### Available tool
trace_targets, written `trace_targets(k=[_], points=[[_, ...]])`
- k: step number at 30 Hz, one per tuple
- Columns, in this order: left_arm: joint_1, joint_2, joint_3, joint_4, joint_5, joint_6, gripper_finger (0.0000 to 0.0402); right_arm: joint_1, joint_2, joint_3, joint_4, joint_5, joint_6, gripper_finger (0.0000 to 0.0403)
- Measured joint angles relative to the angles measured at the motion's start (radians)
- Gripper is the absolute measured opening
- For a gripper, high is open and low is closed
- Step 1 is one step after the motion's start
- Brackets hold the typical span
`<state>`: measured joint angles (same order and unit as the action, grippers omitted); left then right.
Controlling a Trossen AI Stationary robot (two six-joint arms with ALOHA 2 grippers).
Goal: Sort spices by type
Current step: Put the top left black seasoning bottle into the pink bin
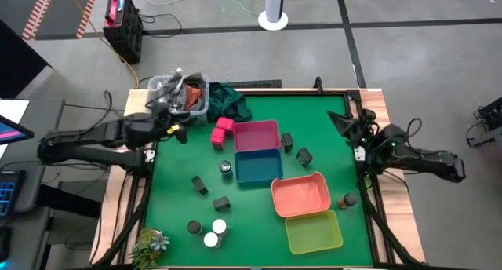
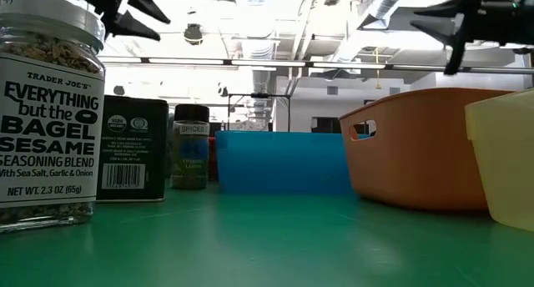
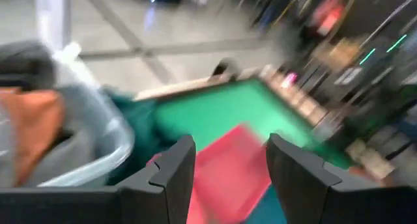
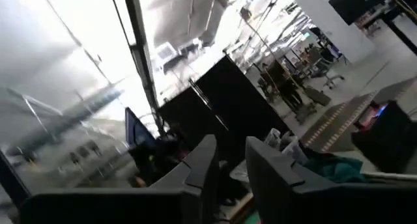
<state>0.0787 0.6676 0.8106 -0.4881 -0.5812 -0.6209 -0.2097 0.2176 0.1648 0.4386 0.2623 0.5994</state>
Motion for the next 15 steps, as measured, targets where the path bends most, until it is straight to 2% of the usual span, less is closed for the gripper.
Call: trace_targets(k=[2, 5, 10, 12, 15], points=[[0.027, 0.052, 0.086, -0.103, 0.047, 0.043, 0.0177, 0.006, 0.095, 0.063, -0.026, 0.0, -0.051, 0.0108], [0.086, 0.117, 0.194, -0.201, 0.185, 0.146, 0.0177, 0.003, 0.259, 0.179, -0.103, 0.001, -0.101, 0.0108], [0.196, 0.208, 0.297, -0.311, 0.419, 0.227, 0.0177, -0.043, 0.547, 0.354, -0.188, 0.004, -0.112, 0.0108], [0.232, 0.227, 0.313, -0.31, 0.476, 0.242, 0.0177, -0.066, 0.646, 0.423, -0.18, 0.003, -0.111, 0.0108], [0.263, 0.244, 0.322, -0.309, 0.491, 0.24, 0.0177, -0.103, 0.76, 0.532, -0.165, -0.001, -0.111, 0.0108]])
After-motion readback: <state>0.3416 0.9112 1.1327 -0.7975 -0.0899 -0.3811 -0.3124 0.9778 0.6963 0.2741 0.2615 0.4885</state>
